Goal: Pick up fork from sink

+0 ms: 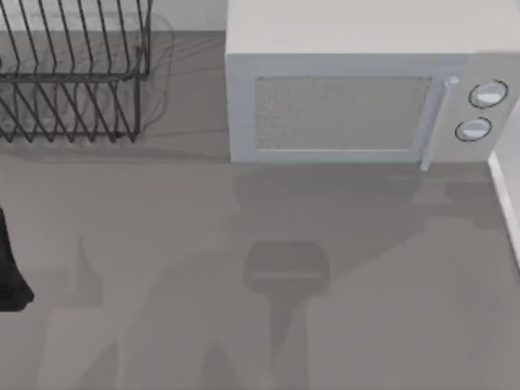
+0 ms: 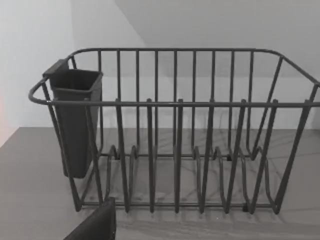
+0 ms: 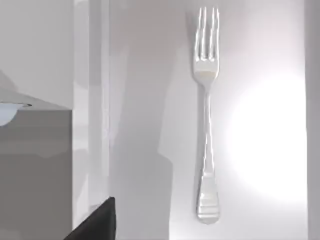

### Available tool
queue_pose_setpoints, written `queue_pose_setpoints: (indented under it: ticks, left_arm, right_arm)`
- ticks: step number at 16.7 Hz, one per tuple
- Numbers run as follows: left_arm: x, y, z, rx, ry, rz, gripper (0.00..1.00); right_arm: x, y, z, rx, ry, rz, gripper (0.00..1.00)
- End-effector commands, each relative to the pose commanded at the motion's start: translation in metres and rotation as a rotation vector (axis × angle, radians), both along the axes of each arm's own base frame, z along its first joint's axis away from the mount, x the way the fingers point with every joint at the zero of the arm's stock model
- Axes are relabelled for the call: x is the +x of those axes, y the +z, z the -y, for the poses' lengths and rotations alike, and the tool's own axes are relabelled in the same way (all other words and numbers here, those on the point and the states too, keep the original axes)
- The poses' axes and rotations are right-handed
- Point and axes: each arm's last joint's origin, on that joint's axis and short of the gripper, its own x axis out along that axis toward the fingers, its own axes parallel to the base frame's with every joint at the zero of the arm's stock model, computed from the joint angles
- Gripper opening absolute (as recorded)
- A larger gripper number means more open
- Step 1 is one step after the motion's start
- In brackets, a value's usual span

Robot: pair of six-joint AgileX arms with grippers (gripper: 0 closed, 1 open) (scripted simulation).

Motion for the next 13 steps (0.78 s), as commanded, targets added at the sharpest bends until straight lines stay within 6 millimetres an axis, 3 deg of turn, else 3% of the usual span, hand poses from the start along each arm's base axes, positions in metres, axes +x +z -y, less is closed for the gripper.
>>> queue_pose_setpoints:
  ticks: [3,6,9,13]
  left_arm:
    - [0.0,0.0,0.0,0.0,0.0,0.0,1.0]
    - [0.0,0.0,0.0,0.0,0.0,0.0,1.0]
    - [0.0,0.0,0.0,0.0,0.0,0.0,1.0]
    - [0.0,0.0,0.0,0.0,0.0,0.0,1.0]
  right_arm:
    - [0.052,-0.042,0.018,0.023,-0.002,-0.176,1.0]
    - [0.084,-0.086,0.032,0.047,-0.003,-0.313,1.0]
    - [0.098,-0.117,0.04,0.064,-0.003,-0.399,1.0]
    - [0.101,-0.126,0.042,0.07,-0.003,-0.424,1.0]
